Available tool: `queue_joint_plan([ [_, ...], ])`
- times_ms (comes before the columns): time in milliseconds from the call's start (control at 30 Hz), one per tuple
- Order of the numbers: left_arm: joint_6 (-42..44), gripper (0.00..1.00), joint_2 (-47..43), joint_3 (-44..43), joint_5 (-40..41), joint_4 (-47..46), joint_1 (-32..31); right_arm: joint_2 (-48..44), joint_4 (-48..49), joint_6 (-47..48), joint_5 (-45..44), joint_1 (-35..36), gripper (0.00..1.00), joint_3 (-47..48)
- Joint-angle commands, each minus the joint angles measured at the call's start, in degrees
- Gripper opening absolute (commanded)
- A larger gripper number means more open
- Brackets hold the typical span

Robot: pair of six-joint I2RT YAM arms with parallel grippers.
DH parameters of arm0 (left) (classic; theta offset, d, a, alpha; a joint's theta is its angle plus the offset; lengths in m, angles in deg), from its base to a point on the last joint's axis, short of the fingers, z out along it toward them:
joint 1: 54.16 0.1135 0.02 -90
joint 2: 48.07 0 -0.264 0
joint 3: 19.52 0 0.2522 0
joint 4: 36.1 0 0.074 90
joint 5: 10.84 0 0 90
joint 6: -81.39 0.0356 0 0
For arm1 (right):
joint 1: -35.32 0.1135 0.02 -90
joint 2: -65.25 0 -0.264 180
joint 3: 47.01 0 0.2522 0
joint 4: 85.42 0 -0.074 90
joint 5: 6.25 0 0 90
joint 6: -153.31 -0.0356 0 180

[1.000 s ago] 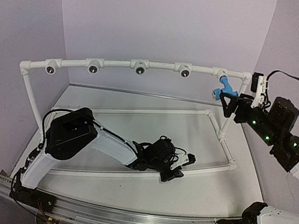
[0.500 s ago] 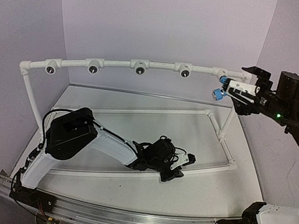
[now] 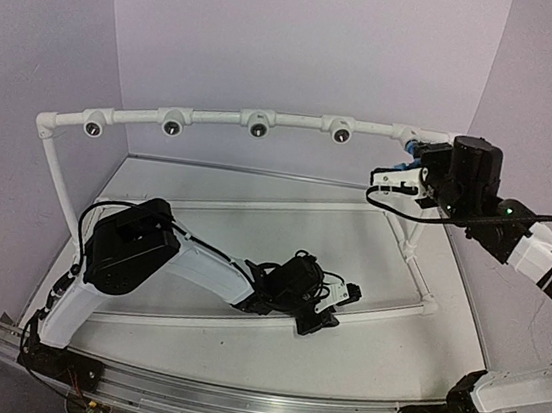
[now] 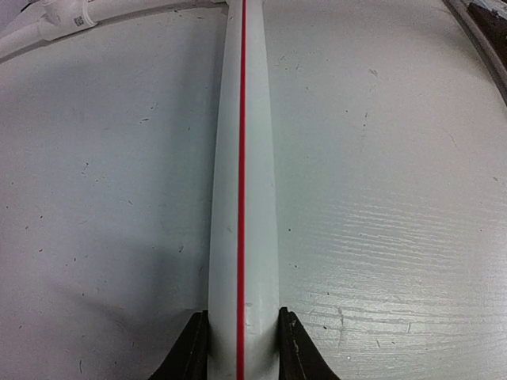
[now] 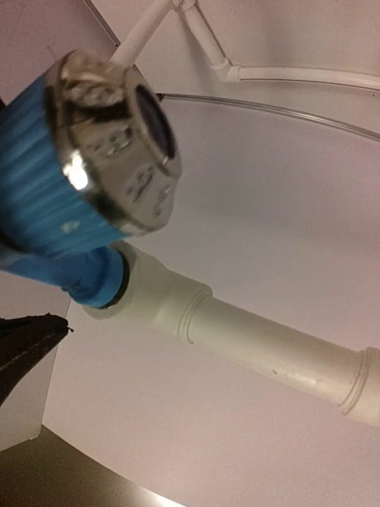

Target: Install the water faucets

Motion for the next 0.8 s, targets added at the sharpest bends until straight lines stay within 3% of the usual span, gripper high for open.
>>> queue_joint_plan([
  [0, 1.63, 0.0, 5.62, 1.95, -6.28, 12.84, -2.04, 1.3, 10.16, -16.82, -6.3, 2.28, 0.35, -3.7],
  [133, 1.62, 0.0, 5.89, 1.62, -6.44, 13.02, -2.04, 3.6, 12.55, -47.61, -8.31, 3.29, 0.19, -4.24],
  [267, 1.68, 0.0, 6.08, 1.25, -6.68, 13.43, -2.0, 4.58, 14.11, -91.57, -8.56, 3.19, 0.04, -3.27],
  [367, 1.67, 0.0, 6.1, 1.25, -6.53, 13.47, -1.99, 3.31, 17.37, -124.78, -0.62, 1.92, 0.0, -5.94],
  [467, 1.55, 0.0, 6.02, 1.41, -6.26, 13.47, -2.04, 1.63, 27.86, -159.48, 9.82, -0.51, 0.0, -13.32],
  [533, 1.49, 0.0, 5.97, 1.51, -6.11, 13.47, -2.04, 2.52, 44.31, -175.12, 15.97, -0.77, 0.01, -19.63],
  [567, 1.47, 0.0, 5.94, 1.58, -6.11, 13.47, -2.04, 3.7, 52.41, -181.54, 18.04, -0.82, 0.04, -21.76],
  [633, 1.57, 0.0, 5.9, 1.66, -6.15, 13.47, -2.03, 6.11, 65.72, -186.26, 21.23, -0.96, 0.24, -24.1],
  [700, 1.58, 0.0, 5.88, 1.63, -6.23, 13.47, -2.03, 6.2, 70.27, -185.85, 23.38, -1.41, 0.43, -26.24],
  [767, 1.66, 0.0, 5.91, 1.56, -6.3, 13.47, -2.0, 3.19, 70.04, -178.53, 24.2, -1.86, 0.64, -29.32],
])
